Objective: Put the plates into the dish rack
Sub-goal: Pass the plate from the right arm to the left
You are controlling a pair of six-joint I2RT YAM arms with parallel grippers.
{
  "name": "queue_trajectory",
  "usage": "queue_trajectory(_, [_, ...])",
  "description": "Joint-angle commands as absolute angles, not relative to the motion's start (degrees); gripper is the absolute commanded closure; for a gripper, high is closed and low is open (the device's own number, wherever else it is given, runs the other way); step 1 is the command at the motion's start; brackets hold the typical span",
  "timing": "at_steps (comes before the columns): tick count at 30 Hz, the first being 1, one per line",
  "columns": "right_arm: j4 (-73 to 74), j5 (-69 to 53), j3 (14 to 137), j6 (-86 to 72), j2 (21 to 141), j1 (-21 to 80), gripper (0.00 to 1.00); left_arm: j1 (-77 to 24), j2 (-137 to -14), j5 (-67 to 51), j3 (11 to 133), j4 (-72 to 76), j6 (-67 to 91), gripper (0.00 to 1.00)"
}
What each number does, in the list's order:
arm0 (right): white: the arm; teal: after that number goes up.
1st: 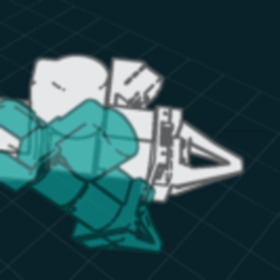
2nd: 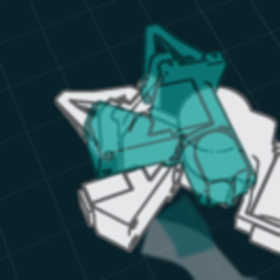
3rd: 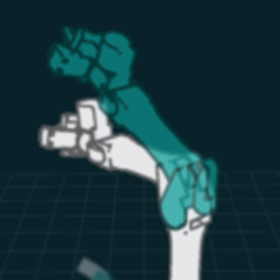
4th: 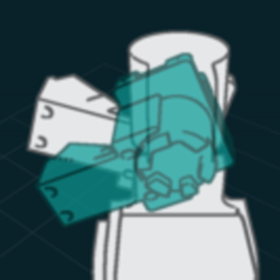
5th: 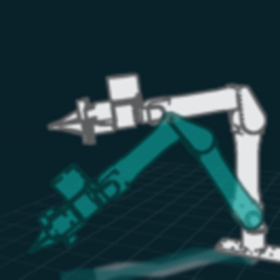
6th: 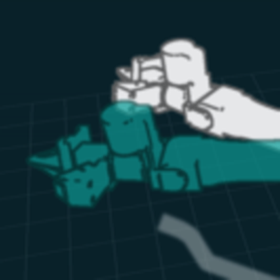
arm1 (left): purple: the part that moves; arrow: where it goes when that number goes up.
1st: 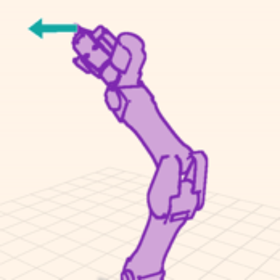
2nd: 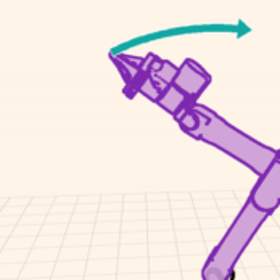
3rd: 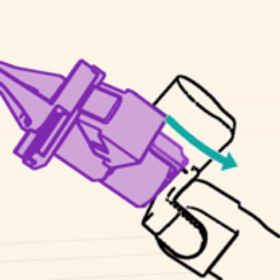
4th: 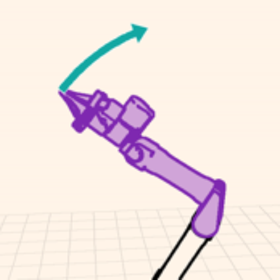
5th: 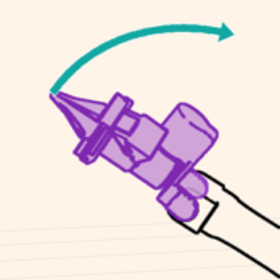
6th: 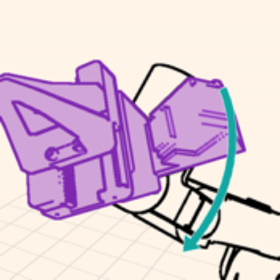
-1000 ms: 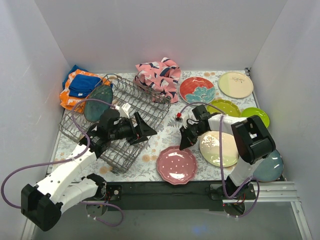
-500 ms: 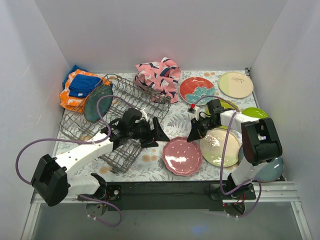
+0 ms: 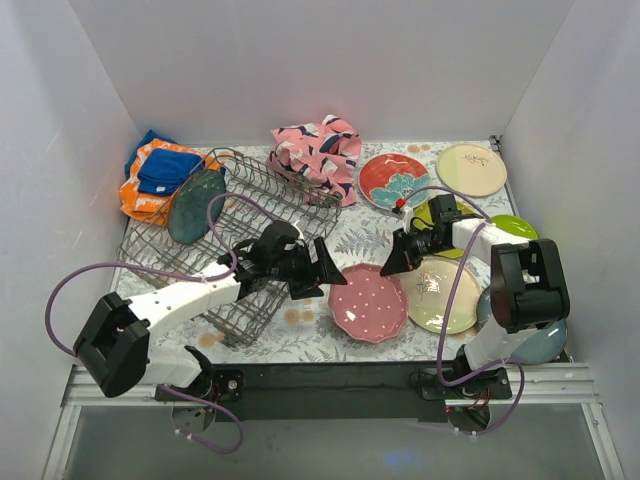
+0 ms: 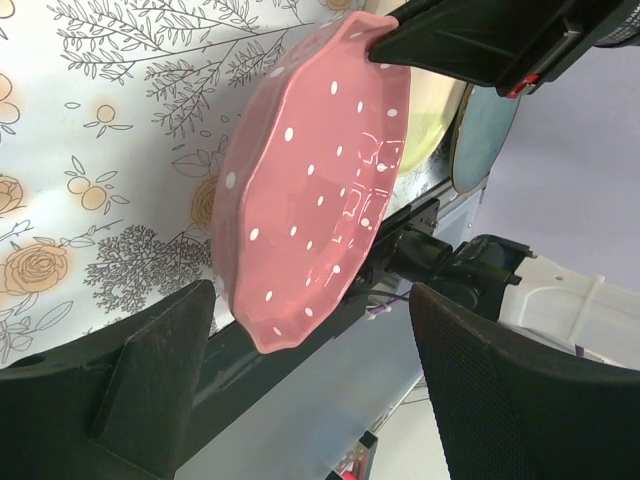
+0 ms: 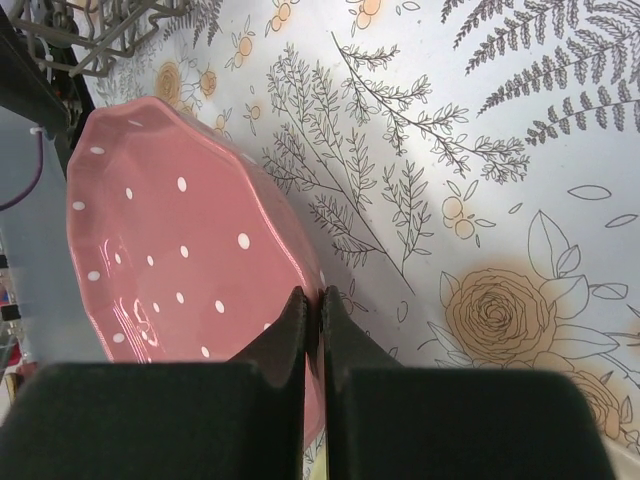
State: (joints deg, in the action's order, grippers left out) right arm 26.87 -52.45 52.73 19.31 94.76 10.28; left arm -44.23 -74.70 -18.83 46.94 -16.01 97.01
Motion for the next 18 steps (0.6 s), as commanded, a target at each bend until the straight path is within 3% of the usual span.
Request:
queue_trajectory(1, [29.88,-61.43,55.72,15.03,91.76,8.88,0.99,-45.35,-76.02,-16.61,49.48,-14.41,99.14,0.23])
queue_trajectory(18, [29.88,-63.98,56.51,13.36,92.11,5.89,0.99,-48.25,-87.53,-15.73,57.13,-17.49,99.49,0.32])
